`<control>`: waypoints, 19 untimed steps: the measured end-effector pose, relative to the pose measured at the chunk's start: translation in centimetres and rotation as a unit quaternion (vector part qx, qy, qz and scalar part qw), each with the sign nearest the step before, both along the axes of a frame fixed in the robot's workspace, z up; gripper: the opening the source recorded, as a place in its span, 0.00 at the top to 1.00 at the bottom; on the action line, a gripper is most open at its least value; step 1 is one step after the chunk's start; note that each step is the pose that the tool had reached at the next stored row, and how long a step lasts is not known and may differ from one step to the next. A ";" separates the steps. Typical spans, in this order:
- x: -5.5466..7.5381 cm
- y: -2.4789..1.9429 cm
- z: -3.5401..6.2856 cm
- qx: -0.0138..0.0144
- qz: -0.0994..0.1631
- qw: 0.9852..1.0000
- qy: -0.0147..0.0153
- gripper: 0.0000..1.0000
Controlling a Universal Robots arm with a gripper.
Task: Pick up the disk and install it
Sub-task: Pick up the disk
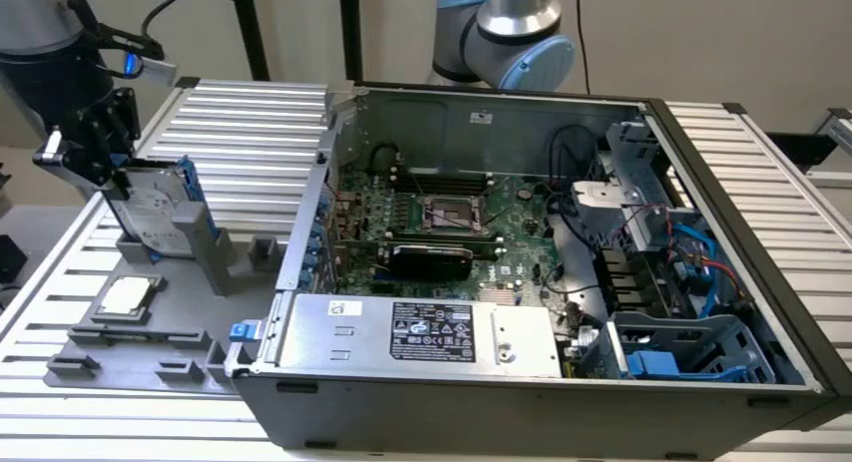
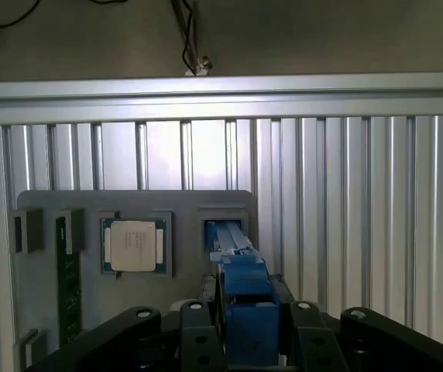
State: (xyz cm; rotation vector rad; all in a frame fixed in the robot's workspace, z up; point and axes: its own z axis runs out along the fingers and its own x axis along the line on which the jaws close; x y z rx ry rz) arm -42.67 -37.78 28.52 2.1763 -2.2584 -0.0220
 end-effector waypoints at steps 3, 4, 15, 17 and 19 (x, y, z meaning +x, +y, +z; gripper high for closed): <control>0.0 -0.03 0.01 0.000 0.000 1.000 0.000 0.00; 0.0 -0.04 0.01 0.000 0.000 1.000 0.000 0.00; 0.0 -0.34 0.01 0.000 0.000 1.000 0.000 1.00; 0.0 -0.45 0.01 0.000 0.000 1.000 0.000 1.00; 0.0 -0.58 0.01 0.000 -0.001 1.000 0.000 1.00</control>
